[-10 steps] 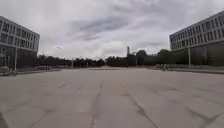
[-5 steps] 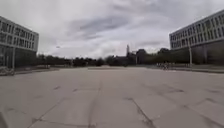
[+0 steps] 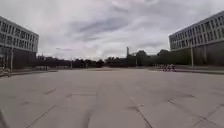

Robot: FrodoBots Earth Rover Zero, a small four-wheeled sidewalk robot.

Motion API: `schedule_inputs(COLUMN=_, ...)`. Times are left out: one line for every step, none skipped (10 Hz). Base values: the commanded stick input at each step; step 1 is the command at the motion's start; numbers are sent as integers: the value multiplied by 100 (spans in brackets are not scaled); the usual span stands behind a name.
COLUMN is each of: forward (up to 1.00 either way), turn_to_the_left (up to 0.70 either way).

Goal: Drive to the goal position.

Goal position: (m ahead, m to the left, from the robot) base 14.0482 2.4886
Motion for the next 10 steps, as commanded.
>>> schedule_inputs(forward=70, turn_to_the_left=3)
schedule_inputs(forward=70, turn_to_the_left=3)
schedule_inputs(forward=70, turn_to_the_left=3)
schedule_inputs(forward=70, turn_to_the_left=10)
schedule_inputs(forward=70, turn_to_the_left=2)
schedule_inputs(forward=70, turn_to_the_left=1)
schedule_inputs(forward=70, turn_to_the_left=0)
schedule_inputs(forward=70, turn_to_the_left=0)
schedule_inputs(forward=70, turn_to_the_left=0)
schedule_inputs(forward=70, turn_to_the_left=0)
